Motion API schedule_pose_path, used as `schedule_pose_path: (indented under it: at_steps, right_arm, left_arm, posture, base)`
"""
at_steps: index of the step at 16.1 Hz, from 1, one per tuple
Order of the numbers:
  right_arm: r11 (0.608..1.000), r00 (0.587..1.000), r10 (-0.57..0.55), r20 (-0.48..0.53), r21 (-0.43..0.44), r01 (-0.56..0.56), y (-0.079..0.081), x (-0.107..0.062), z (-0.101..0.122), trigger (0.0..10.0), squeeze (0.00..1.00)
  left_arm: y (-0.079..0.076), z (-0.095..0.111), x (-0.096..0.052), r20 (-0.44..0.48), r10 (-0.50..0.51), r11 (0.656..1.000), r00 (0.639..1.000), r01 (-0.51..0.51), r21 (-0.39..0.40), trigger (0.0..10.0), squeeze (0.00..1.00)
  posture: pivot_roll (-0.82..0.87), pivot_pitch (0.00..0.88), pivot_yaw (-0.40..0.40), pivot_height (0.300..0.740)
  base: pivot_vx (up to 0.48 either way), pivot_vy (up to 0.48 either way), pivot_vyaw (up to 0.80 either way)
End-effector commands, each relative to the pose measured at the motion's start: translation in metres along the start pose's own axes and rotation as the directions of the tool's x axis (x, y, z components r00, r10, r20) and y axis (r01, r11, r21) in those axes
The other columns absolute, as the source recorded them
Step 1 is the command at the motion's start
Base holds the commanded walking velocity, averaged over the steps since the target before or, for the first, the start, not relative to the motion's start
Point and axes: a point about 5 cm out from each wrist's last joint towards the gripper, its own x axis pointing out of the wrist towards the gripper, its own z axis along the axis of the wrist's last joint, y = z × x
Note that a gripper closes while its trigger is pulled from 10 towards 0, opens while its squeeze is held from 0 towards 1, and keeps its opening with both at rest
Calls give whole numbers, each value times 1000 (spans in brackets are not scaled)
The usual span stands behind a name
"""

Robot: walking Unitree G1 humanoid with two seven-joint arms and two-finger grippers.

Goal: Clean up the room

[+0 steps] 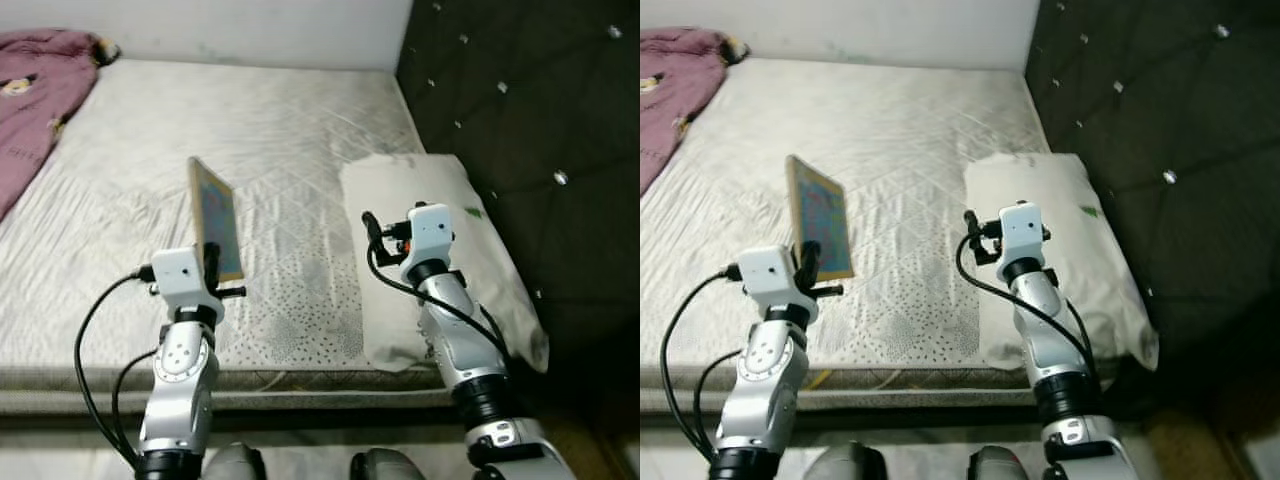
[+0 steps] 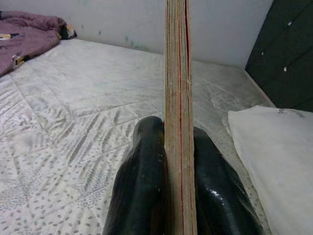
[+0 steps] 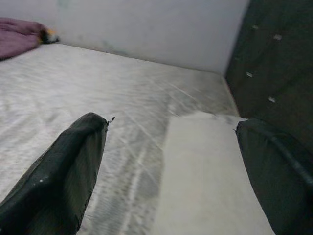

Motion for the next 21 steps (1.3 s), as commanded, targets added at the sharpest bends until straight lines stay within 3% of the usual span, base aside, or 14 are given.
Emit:
schedule_pose_path:
  at_steps: [1, 4, 7, 12, 17, 19, 21]
  right_arm:
    - [1000, 1000, -13, -3, -5, 13, -3, -1, -1, 10000, 0]
    - [1000, 1000, -17, -20, -1, 17, -4, -5, -6, 10000, 0]
    - [1000, 1000, -17, -22, -2, 17, -5, -8, -9, 10000, 0]
    - [997, 1000, -21, -21, 69, 23, -1, -13, -11, 10000, 0]
    - [993, 993, -114, -24, 39, 115, -16, -37, -14, 10000, 0]
    - [976, 975, -219, -34, 14, 219, -31, -47, -16, 10000, 0]
    - [977, 976, -213, -47, 24, 214, -31, -47, -17, 10000, 0]
  left_arm:
    - [-5, 11, 3, 48, -27, 1000, 999, 27, -6, 10000, 0]
    - [-2, 7, 1, 30, -19, 1000, 999, 20, -23, 10000, 0]
    - [-1, 5, -3, 22, -37, 998, 999, 38, -48, 10000, 0]
    - [5, 1, -8, 12, -5, 998, 1000, 5, -56, 10000, 0]
    - [39, 11, -30, 92, 128, 986, 988, -136, 94, 10000, 0]
    - [45, 6, -49, 79, 143, 980, 987, -153, 131, 10000, 0]
    - [44, 5, -51, 69, 148, 979, 987, -156, 132, 10000, 0]
  posture:
    - [-26, 45, -25, 740]
    - [-29, 34, -30, 740]
    - [-27, 23, -38, 740]
    - [-20, 30, -33, 740]
    - [-26, 62, -31, 740]
    - [-30, 72, -32, 740]
    - [-30, 77, -34, 740]
  base:
    - [0, 0, -800]
    - [0, 0, -679]
    - [0, 0, 0]
    - [0, 0, 0]
    - [0, 0, 0]
    - [0, 0, 0]
    - [0, 0, 0]
